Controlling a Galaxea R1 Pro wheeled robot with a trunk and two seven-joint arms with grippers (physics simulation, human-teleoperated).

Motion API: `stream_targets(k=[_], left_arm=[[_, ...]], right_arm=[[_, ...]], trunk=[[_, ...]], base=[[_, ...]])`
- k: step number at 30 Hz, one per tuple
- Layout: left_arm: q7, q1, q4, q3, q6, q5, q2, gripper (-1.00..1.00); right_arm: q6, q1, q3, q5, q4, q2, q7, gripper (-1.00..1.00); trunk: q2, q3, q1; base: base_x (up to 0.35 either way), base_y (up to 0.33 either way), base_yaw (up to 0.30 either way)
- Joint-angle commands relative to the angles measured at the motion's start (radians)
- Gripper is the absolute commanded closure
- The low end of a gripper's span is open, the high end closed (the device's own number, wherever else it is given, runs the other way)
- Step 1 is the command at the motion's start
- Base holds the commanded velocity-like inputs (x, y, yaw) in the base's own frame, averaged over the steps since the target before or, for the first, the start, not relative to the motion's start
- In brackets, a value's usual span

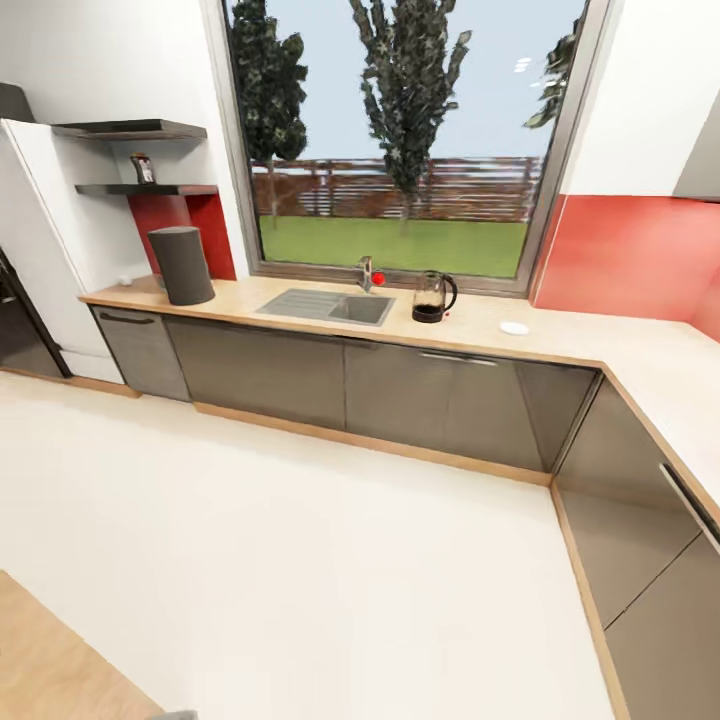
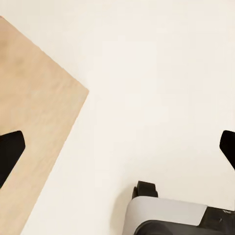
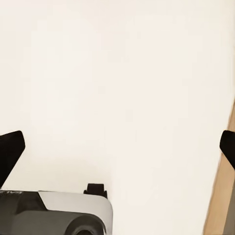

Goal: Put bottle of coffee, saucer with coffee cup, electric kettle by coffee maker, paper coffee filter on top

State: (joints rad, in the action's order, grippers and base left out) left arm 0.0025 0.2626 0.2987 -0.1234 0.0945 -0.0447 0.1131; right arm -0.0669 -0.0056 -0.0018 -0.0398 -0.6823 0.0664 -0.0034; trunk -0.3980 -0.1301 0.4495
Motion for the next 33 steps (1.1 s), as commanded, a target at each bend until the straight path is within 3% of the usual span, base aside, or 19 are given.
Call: stream_targets(k=[1, 6, 13, 21, 24, 28, 33], left_arm=[[0.000, -0.001, 0.000, 0.000, 0.004, -0.004, 0.001, -1.00], [-0.003, -0.005, -0.005, 0.009, 0.003, 0.003, -0.003, -1.00], [-0.004, -0.007, -0.011, 0.013, 0.004, 0.006, -0.001, -1.00], [-0.005, -0.007, -0.012, 0.012, 0.005, 0.006, 0.010, -1.00], [-0.004, -0.007, -0.012, 0.013, 0.006, 0.006, 0.009, -1.00], [-0.004, -0.006, -0.012, 0.013, 0.010, 0.006, 0.010, -1.00], [-0.004, -0.006, -0.013, 0.013, 0.052, 0.005, 0.010, -1.00]], right_arm=[[-0.002, -0.001, -0.002, -0.005, 0.000, 0.000, 0.000, -1.00], [0.000, -0.001, -0.005, -0.006, 0.004, 0.001, -0.001, -1.00], [-0.002, -0.001, -0.008, -0.006, 0.004, 0.003, -0.003, -1.00], [-0.004, -0.001, -0.048, -0.006, 0.036, 0.003, -0.003, -1.00], [-0.051, -0.001, -0.092, -0.006, 0.047, 0.002, -0.003, -1.00], [-0.093, -0.001, -0.121, -0.005, 0.085, 0.001, -0.002, -1.00], [-0.095, -0.001, -0.122, -0.006, 0.095, 0.001, -0.001, -1.00]], trunk=[[-0.002, -0.002, 0.001], [-0.002, -0.002, 0.001], [-0.002, -0.002, 0.001], [-0.002, -0.002, 0.001], [-0.002, -0.002, 0.001], [-0.002, -0.002, 0.001], [-0.002, -0.002, 0.001]], base=[[0.000, 0.000, 0.034], [0.039, 0.000, 0.010], [0.288, 0.000, 0.001], [0.335, 0.000, 0.000], [0.338, 0.000, 0.000], [0.338, 0.000, 0.000], [0.338, 0.000, 0.000]])
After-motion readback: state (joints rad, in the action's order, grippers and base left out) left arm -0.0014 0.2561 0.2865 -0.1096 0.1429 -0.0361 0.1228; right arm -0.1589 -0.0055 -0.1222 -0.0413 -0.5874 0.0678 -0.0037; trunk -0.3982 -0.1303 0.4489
